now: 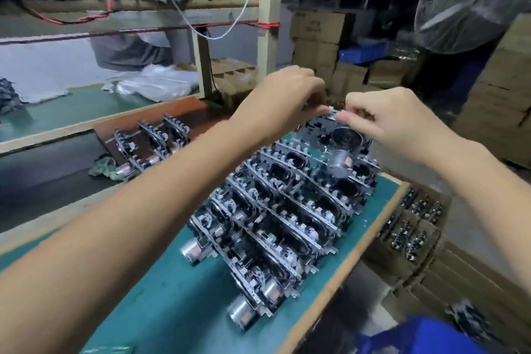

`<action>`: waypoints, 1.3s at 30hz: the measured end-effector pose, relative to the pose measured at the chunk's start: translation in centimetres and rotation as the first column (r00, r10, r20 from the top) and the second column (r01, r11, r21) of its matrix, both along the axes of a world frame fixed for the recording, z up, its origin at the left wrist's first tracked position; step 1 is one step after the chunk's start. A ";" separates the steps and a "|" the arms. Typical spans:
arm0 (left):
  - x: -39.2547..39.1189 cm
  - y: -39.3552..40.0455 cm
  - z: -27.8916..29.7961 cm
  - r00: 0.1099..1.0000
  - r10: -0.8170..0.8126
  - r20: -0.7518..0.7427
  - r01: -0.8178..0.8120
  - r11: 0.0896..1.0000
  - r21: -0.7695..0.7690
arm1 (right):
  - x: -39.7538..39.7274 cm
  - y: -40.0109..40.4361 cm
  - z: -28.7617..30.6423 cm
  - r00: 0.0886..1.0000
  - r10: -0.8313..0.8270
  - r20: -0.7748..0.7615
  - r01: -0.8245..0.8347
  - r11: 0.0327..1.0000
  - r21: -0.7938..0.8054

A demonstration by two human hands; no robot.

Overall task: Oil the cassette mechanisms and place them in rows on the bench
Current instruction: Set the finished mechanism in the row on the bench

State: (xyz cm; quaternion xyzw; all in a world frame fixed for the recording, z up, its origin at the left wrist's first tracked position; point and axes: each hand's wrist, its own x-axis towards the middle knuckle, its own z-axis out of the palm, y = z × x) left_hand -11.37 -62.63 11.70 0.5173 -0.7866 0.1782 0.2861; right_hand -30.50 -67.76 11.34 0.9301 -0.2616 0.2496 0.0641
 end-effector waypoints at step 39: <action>3.0 -14.2 -11.6 0.983 0.105 0.153 -0.171 0.837 0.520 | 7.4 -13.5 -10.9 0.842 -0.398 -0.365 0.358 0.917 -0.174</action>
